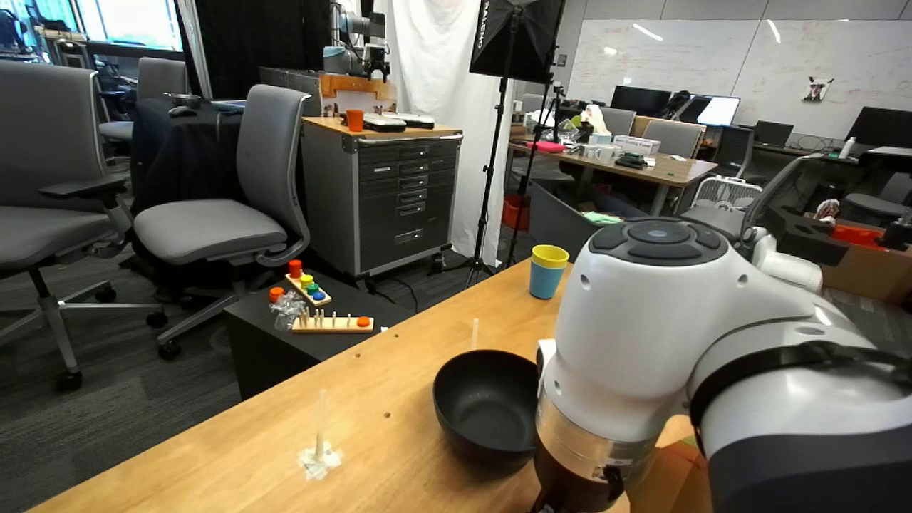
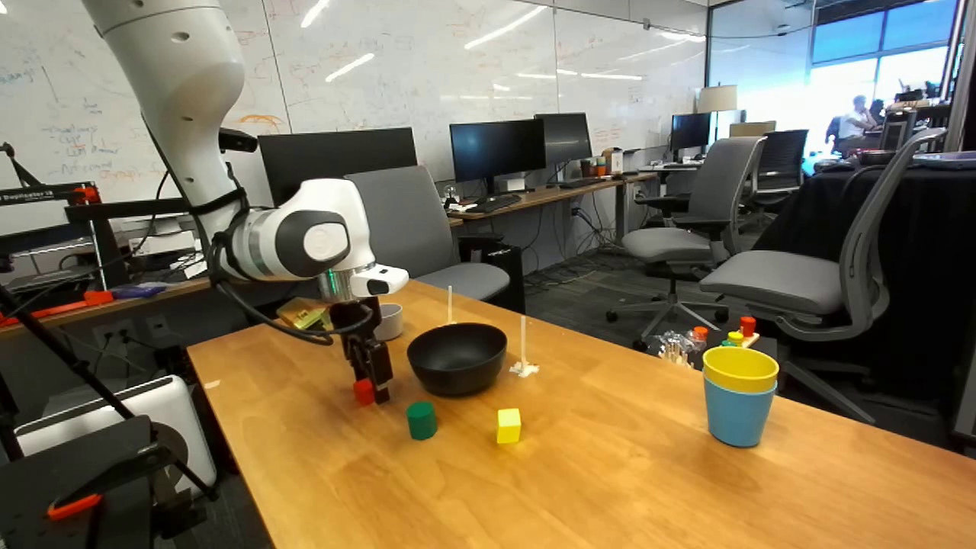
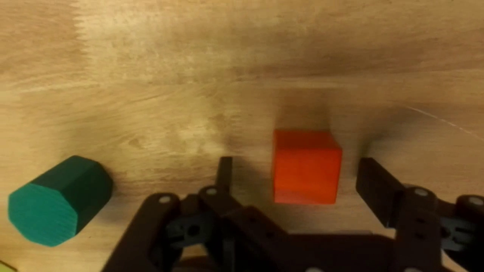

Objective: Pick up all the block toys from the table and put them in the bowl

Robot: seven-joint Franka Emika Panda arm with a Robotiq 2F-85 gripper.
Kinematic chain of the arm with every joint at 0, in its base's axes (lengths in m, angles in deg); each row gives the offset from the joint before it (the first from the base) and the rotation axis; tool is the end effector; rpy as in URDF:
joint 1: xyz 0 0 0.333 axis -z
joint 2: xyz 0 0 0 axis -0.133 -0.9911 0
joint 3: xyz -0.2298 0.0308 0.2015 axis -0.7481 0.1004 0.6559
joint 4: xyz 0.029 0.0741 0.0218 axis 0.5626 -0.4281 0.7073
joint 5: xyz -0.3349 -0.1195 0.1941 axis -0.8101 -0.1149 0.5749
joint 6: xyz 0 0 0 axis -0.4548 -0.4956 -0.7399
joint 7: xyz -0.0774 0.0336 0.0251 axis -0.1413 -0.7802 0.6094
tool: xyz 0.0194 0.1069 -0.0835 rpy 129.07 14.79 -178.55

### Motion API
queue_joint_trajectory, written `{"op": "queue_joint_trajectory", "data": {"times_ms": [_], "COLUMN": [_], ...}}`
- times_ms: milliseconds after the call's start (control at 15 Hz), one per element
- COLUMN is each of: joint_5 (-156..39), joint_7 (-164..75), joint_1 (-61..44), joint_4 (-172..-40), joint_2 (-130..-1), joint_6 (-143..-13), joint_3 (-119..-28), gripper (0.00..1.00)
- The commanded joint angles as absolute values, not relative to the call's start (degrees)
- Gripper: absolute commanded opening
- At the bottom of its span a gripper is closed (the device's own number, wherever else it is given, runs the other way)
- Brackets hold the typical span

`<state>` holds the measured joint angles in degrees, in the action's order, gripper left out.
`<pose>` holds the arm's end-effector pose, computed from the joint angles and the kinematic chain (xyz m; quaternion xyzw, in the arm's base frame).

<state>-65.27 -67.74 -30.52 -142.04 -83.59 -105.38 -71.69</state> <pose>0.4868 0.1887 0.0452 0.9990 0.0223 0.0049 0.0381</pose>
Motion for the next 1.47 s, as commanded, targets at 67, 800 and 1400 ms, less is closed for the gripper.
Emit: {"op": "queue_joint_trajectory", "data": {"times_ms": [67, 800, 1400], "joint_5": [-64.10, -64.22, -64.99], "joint_7": [-66.13, -66.14, -67.06], "joint_1": [-31.78, -32.58, -32.18], "joint_4": [-143.61, -142.99, -143.14], "joint_2": [-82.02, -80.48, -73.53], "joint_6": [-103.73, -102.00, -95.28], "joint_3": [-72.41, -71.94, -71.85], "gripper": [1.00, 0.26, 0.13]}}
